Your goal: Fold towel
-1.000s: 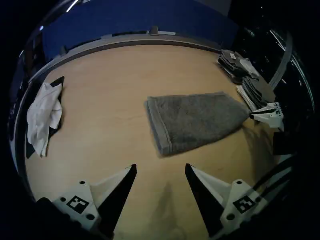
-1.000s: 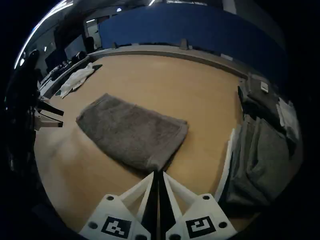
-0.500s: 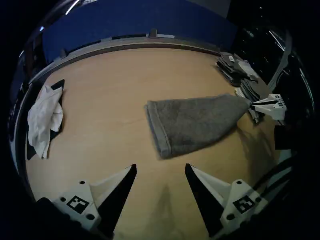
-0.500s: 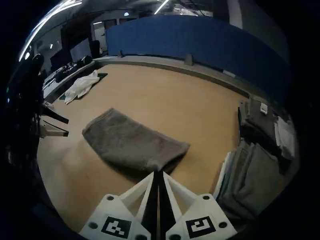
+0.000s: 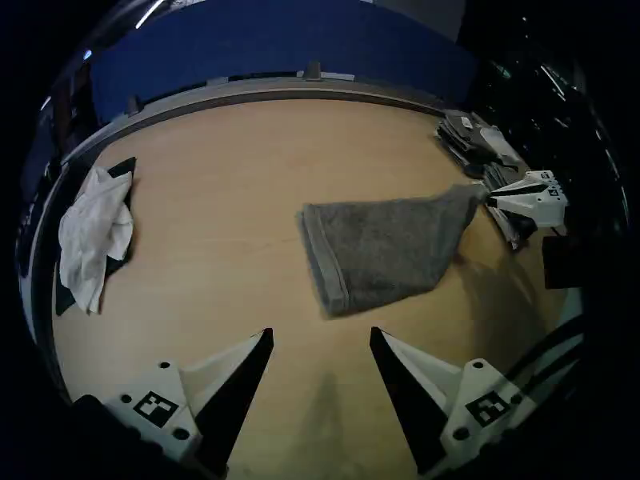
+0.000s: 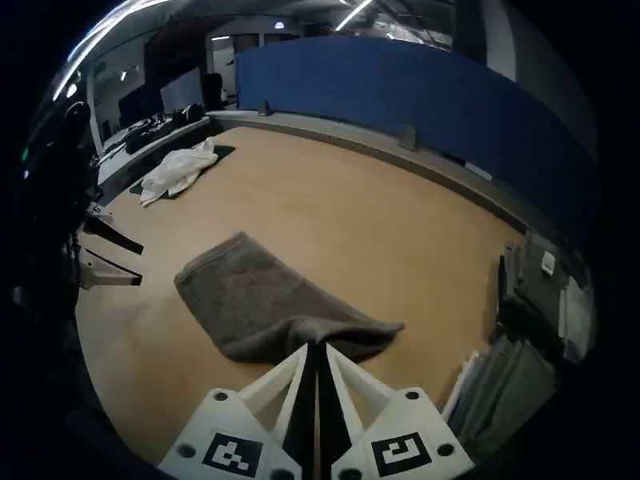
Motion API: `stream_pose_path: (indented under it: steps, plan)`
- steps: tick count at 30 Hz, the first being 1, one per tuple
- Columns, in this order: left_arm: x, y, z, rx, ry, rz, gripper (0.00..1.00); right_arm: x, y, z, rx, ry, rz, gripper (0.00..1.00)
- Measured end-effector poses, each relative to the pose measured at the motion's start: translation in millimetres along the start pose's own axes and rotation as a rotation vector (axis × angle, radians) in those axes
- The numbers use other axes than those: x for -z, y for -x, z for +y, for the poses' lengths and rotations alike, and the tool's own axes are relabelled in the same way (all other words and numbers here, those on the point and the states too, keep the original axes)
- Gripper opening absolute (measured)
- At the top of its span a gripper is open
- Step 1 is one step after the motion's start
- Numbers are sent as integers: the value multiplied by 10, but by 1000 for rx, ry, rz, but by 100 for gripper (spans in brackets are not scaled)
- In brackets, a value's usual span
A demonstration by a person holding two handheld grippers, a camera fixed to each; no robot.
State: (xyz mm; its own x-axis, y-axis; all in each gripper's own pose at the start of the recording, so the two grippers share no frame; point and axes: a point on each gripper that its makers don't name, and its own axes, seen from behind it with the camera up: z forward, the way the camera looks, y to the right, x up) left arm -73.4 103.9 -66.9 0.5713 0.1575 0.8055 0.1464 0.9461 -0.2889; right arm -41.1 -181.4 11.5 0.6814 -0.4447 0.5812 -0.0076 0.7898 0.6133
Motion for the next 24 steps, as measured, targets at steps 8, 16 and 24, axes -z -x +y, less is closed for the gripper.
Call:
stream_pose_path:
  steps: [8,16,24]
  plan:
    - [51,7,-40,20,1,12,89,-289,-276,-270,74,-51,-7,1]
    - [109,30,-81,28,-2,23,90,-457,-501,-646,154,-115,-9,1]
    - [151,81,-119,53,-2,32,90,-618,-490,-1277,220,-216,-23,1]
